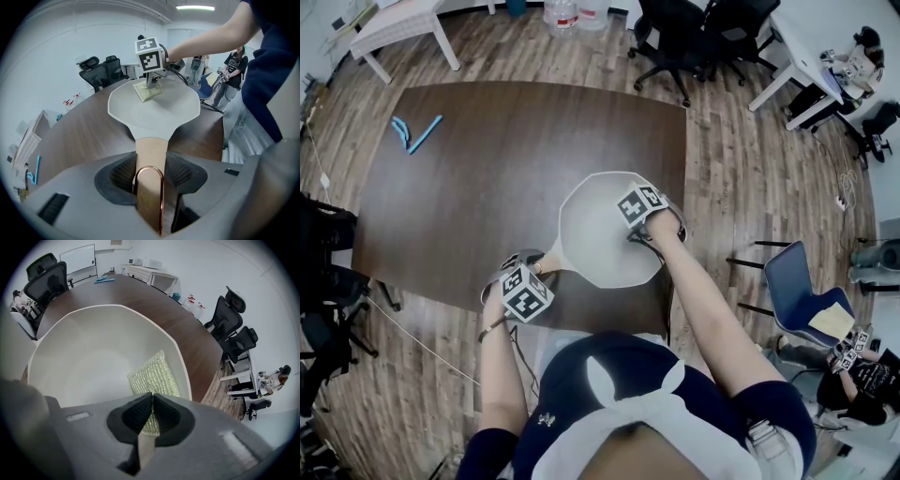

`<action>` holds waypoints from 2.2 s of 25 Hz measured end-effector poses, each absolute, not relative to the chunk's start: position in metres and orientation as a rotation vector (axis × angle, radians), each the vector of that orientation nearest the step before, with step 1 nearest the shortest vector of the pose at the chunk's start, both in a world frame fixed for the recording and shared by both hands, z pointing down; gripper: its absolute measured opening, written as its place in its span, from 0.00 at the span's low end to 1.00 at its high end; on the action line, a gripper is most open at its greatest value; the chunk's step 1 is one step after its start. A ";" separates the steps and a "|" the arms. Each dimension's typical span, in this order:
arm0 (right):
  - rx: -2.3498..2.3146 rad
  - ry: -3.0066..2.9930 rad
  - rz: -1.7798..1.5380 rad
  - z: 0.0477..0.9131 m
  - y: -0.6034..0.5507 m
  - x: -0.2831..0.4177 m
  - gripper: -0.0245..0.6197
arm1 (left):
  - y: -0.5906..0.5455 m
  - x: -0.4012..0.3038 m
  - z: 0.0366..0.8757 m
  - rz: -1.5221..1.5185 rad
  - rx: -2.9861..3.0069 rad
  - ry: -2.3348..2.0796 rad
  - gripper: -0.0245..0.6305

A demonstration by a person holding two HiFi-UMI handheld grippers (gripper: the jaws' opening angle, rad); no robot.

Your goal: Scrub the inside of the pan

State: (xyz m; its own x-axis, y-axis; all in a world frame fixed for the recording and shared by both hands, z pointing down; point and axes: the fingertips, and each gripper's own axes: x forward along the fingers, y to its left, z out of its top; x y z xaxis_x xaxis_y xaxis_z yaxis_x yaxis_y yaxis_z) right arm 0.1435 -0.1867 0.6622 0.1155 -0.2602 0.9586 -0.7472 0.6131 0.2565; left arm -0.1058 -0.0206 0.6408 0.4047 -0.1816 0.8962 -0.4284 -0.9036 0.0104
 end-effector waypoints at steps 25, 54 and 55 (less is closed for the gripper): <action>0.714 -1.239 0.460 0.674 -0.142 0.164 0.05 | -0.011 -0.104 0.639 1.448 2.399 -0.579 0.33; 0.511 -1.191 0.569 0.680 -0.085 0.160 0.05 | 0.001 -0.102 0.639 1.406 2.335 -0.599 0.33; 0.505 -1.191 0.568 0.681 -0.083 0.160 0.05 | 0.003 -0.102 0.639 1.405 2.334 -0.600 0.33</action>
State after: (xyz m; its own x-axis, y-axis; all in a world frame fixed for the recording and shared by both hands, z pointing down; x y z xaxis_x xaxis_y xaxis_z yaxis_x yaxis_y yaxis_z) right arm 0.1600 -0.0833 0.6805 0.2653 0.1429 0.9535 -0.6510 0.7561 0.0678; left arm -0.1019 0.0027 0.6394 0.4185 -0.1751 0.8912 -0.5223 -0.8492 0.0784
